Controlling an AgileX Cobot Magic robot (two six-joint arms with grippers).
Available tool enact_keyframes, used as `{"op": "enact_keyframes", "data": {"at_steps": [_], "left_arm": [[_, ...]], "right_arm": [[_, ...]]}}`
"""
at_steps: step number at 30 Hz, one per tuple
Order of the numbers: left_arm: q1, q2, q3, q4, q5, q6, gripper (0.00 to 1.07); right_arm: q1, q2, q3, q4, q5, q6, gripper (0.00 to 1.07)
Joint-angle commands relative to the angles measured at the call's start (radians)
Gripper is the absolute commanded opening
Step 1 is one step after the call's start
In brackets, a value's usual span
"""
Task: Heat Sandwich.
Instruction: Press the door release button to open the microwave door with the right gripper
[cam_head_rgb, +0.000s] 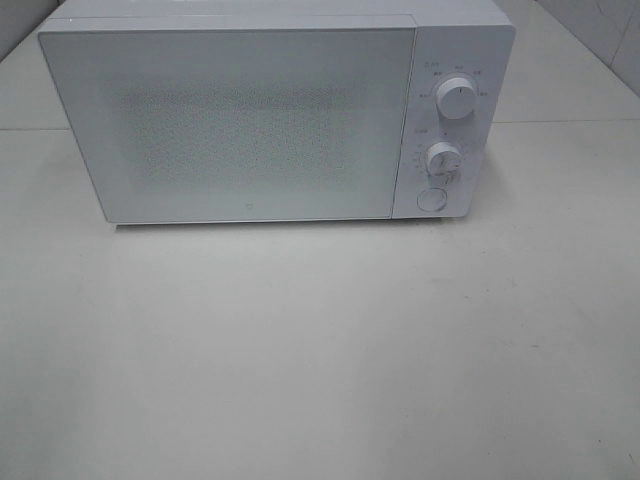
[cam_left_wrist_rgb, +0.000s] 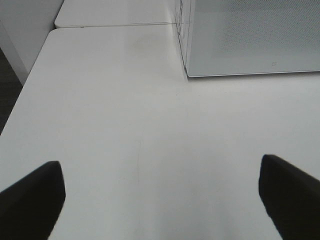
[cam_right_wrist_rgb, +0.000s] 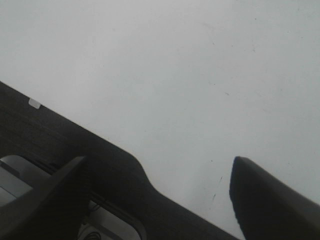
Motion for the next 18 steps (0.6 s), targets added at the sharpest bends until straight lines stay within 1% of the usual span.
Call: {"op": "enact_keyframes", "data": {"at_steps": [1, 2, 4, 5, 6, 8, 10, 11, 14, 15, 16, 18], "left_arm": [[0.005, -0.027, 0.003, -0.004, -0.008, 0.002, 1.00], [0.005, -0.027, 0.003, -0.004, -0.008, 0.002, 1.00], [0.005, -0.027, 0.003, -0.004, -0.008, 0.002, 1.00], [0.005, -0.027, 0.003, -0.004, -0.008, 0.002, 1.00], [0.005, -0.027, 0.003, -0.004, -0.008, 0.002, 1.00], [0.005, -0.027, 0.003, -0.004, -0.008, 0.002, 1.00], [0.005, -0.027, 0.003, -0.004, -0.008, 0.002, 1.00], [0.005, -0.027, 0.003, -0.004, -0.008, 0.002, 1.00], [0.005, -0.027, 0.003, -0.004, -0.008, 0.002, 1.00], [0.005, -0.027, 0.003, -0.004, -0.008, 0.002, 1.00], [0.005, -0.027, 0.003, -0.004, -0.008, 0.002, 1.00], [0.005, -0.027, 0.003, -0.004, -0.008, 0.002, 1.00]], "right_arm": [[-0.006, -0.110, -0.008, -0.018, 0.050, 0.021, 0.76], [-0.019, -0.169, 0.002, -0.024, 0.058, 0.029, 0.76], [-0.052, -0.233, 0.015, -0.027, 0.066, 0.031, 0.76], [-0.052, -0.233, 0.015, -0.027, 0.066, 0.031, 0.76], [-0.094, -0.296, 0.030, -0.029, 0.068, 0.031, 0.76], [-0.137, -0.349, 0.044, -0.029, 0.069, 0.031, 0.76], [-0.155, -0.371, 0.050, -0.029, 0.069, 0.031, 0.76], [-0.203, -0.422, 0.063, -0.029, 0.067, 0.031, 0.76], [-0.272, -0.483, 0.081, -0.030, 0.066, 0.026, 0.76], [-0.272, -0.483, 0.081, -0.030, 0.066, 0.026, 0.76], [-0.318, -0.520, 0.090, -0.036, 0.048, 0.020, 0.76], [-0.348, -0.552, 0.099, -0.041, 0.035, 0.020, 0.76]]}}
